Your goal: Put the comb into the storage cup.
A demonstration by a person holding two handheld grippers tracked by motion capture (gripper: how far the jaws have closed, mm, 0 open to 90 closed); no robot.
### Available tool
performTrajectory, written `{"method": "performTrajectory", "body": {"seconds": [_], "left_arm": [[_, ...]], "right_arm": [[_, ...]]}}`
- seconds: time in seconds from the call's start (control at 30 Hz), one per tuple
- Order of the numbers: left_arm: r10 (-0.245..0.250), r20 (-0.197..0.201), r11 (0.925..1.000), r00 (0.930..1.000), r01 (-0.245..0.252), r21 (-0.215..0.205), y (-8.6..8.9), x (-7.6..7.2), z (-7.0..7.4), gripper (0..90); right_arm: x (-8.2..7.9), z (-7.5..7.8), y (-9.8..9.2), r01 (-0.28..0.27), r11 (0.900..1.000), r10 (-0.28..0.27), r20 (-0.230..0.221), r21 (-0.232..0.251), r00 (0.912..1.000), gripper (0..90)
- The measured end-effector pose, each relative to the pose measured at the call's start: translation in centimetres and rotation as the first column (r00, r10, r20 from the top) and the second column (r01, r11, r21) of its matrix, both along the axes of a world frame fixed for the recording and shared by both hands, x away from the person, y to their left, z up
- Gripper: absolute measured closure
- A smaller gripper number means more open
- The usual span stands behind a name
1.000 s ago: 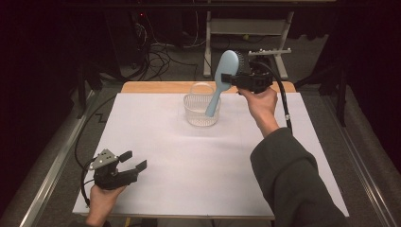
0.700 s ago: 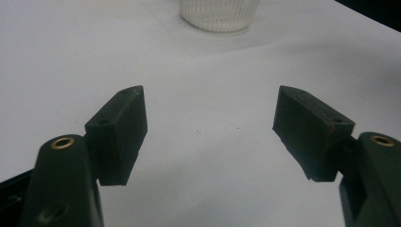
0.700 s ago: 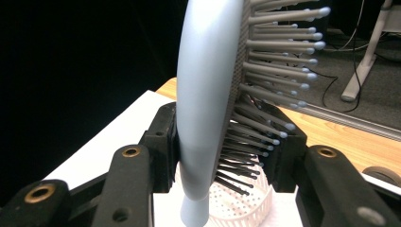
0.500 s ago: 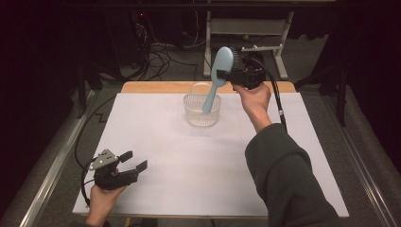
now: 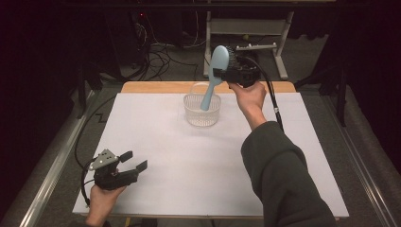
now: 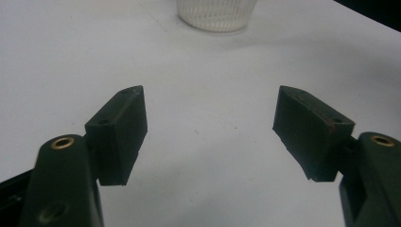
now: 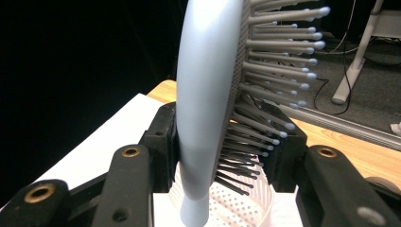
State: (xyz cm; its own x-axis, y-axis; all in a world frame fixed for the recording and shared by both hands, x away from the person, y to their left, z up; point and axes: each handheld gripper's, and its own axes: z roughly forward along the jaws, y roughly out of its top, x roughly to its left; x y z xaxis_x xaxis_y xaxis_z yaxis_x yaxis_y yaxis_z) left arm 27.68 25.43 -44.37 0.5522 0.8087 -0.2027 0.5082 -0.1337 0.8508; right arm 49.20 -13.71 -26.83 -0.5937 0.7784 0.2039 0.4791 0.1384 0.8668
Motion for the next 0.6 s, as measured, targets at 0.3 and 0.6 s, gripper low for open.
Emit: {"method": "performTrajectory", "body": {"seconds": [0.3,0.6], "left_arm": [[-0.002,0.000,1.0000,1.0000,0.002,0.002,0.0,0.0,0.0,26.0],[-0.005,-0.013,1.0000,0.9999,0.005,0.000,0.1,0.1,-0.1,19.4]], "right_arm": [[0.4,-0.6,0.5,0.005,1.000,-0.005,-0.001,-0.012,1.0000,54.7],[0.8,-1.3,0.8,0.010,1.000,-0.010,-0.013,-0.020,0.9999,54.7]]}}
